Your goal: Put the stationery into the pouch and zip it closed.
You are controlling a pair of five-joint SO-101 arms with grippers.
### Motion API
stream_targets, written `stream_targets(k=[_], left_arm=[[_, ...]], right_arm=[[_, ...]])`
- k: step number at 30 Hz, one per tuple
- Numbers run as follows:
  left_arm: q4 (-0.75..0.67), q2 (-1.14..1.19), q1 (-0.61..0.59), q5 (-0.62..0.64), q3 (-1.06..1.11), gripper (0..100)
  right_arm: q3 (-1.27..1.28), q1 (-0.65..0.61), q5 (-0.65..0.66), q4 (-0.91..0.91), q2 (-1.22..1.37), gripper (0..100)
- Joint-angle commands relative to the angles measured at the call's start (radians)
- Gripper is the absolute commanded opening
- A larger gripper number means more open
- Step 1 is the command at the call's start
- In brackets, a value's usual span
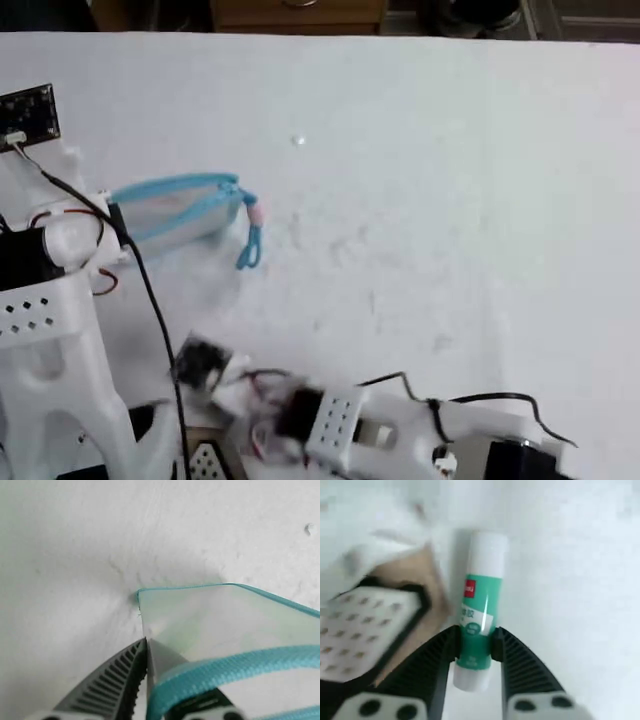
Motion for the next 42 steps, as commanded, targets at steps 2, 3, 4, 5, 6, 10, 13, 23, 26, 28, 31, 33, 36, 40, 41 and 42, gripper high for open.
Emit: stream_targets(k=[2, 3, 4, 5, 6, 10, 13, 23, 26, 28, 31, 33, 36, 40, 41, 42], left_arm=[[-0.020, -0.002, 0.001, 0.002, -0.014, 2], [-0.020, -0.002, 0.001, 0.002, -0.014, 2], [-0.020, -0.002, 0.001, 0.002, -0.014, 2], [-0.020, -0.002, 0.001, 0.002, -0.014, 2], [-0.020, -0.002, 0.001, 0.002, -0.014, 2], [-0.018, -0.002, 0.001, 0.002, -0.014, 2], [-0.020, -0.002, 0.001, 0.002, -0.014, 2], [-0.020, -0.002, 0.002, 0.002, -0.014, 2], [-0.015, -0.002, 0.001, 0.002, -0.014, 2], [-0.015, -0.002, 0.001, 0.002, -0.014, 2], [-0.014, -0.002, 0.001, 0.002, -0.014, 2], [-0.012, -0.005, 0.001, 0.002, -0.014, 2], [-0.012, -0.007, 0.001, 0.002, -0.014, 2], [-0.012, -0.007, 0.001, 0.002, -0.014, 2], [-0.012, -0.007, 0.001, 0.002, -0.014, 2], [-0.012, -0.008, 0.001, 0.000, -0.014, 2]], right_arm=[[-0.021, 0.222, 0.083, 0.018, 0.002, 1.5], [-0.026, 0.259, 0.103, 0.028, 0.002, 1.6], [-0.029, 0.297, 0.120, 0.039, 0.002, 1.7], [-0.032, 0.341, 0.137, 0.053, 0.002, 1.7], [-0.032, 0.397, 0.158, 0.068, 0.002, 1.7], [-0.037, 0.631, 0.275, 0.093, 0.002, 1.7], [-0.038, 0.769, 0.387, 0.090, 0.002, 1.7], [-0.048, 0.940, 0.554, 0.154, 0.002, 17.3], [-0.109, 0.912, 0.531, 0.203, 0.002, 35.2], [-0.181, 0.898, 0.450, 0.232, 0.002, 45.5], [-0.315, 0.863, 0.336, 0.271, 0.016, 52.1], [-0.388, 0.845, 0.301, 0.282, 0.047, 50.2], [-0.470, 0.839, 0.292, 0.285, 0.171, 41.8], [-0.568, 0.845, 0.292, 0.311, 0.407, 29.8], [-0.592, 0.840, 0.292, 0.334, 0.460, 28.5], [-0.612, 0.839, 0.292, 0.351, 0.507, 28.2]])
